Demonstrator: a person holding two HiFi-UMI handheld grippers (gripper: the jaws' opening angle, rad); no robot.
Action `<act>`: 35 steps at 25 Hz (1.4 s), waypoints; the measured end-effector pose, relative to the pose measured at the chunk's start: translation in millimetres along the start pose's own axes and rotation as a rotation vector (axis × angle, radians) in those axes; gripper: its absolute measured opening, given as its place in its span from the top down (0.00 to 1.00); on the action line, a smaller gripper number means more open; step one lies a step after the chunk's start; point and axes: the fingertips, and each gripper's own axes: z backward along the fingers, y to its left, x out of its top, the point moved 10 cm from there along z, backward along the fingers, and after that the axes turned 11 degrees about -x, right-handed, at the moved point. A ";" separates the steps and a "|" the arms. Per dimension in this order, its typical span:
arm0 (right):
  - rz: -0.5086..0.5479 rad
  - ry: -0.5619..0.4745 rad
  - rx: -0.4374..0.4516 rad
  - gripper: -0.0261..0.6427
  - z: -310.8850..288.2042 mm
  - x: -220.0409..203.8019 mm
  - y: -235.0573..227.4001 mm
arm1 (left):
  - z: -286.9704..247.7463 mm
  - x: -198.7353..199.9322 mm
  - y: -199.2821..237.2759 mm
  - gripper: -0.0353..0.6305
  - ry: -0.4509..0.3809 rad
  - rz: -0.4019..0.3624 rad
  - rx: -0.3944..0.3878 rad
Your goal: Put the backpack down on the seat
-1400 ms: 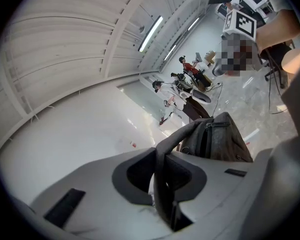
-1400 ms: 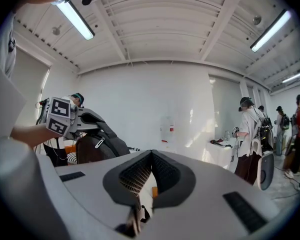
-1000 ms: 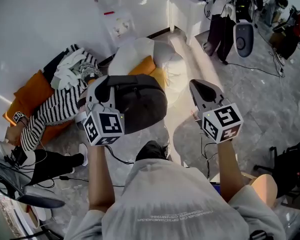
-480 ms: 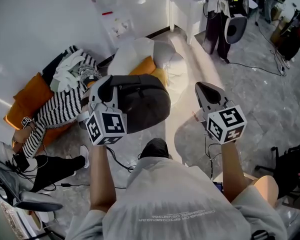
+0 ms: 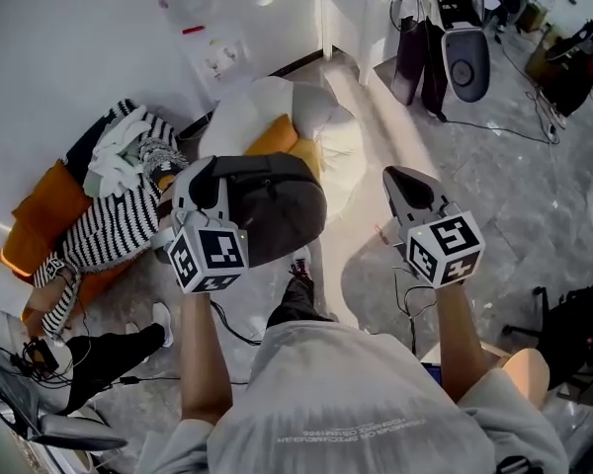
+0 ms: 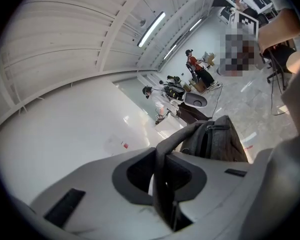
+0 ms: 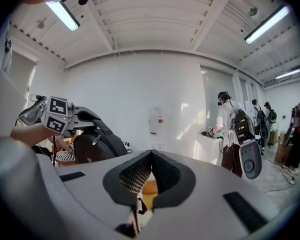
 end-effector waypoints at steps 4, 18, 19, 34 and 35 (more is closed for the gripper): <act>-0.014 0.009 -0.018 0.96 -36.9 -4.6 -4.5 | -34.7 -11.1 4.1 0.89 -0.009 0.003 -0.037; -0.036 0.029 -0.044 0.96 -179.8 37.8 -1.0 | -145.1 -41.9 94.3 0.89 -0.059 0.008 -0.085; -0.036 0.031 -0.045 0.96 -188.0 40.1 -0.3 | -151.6 -43.9 99.5 0.89 -0.062 0.008 -0.087; -0.042 0.067 -0.067 0.96 -264.6 47.4 -8.1 | -231.7 -59.9 132.8 0.89 -0.088 0.003 -0.163; -0.042 0.067 -0.069 0.96 -268.2 48.2 -8.9 | -236.5 -59.9 134.0 0.89 -0.092 0.002 -0.168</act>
